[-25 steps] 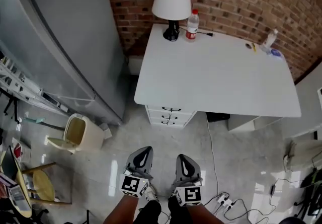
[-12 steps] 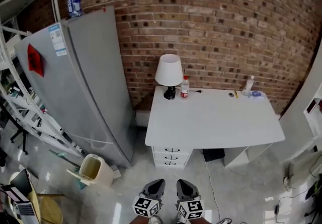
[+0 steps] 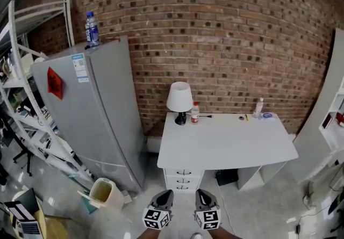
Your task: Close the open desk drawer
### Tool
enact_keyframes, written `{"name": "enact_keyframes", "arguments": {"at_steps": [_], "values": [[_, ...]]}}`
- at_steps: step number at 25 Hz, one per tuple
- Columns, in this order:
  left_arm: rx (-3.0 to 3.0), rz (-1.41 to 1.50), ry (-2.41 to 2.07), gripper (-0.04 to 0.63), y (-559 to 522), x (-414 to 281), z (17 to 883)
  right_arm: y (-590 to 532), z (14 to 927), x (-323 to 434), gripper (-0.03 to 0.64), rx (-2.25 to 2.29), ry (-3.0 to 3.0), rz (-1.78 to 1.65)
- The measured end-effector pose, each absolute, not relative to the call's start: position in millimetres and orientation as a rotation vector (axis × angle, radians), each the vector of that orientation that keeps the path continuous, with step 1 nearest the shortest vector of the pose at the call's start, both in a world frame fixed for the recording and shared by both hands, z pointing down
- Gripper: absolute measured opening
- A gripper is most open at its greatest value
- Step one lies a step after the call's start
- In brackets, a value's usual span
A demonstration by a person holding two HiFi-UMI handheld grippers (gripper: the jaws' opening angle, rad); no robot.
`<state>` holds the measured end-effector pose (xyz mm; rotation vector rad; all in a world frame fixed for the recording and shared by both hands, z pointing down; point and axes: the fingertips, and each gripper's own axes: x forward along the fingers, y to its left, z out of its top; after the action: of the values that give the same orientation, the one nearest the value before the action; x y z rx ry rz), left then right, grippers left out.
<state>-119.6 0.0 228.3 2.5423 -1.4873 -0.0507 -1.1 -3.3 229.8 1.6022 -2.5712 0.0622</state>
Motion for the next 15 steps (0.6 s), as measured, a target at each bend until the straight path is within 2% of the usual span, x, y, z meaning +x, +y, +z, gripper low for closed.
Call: {"name": "enact_keyframes", "arguments": {"at_steps": [15], "values": [[2.571, -0.075, -1.516, 0.008, -6.5, -112.6, 203.3, -0.5, 192.7, -26.5, 0.028, 1.544, -2.636, -0.055]]}}
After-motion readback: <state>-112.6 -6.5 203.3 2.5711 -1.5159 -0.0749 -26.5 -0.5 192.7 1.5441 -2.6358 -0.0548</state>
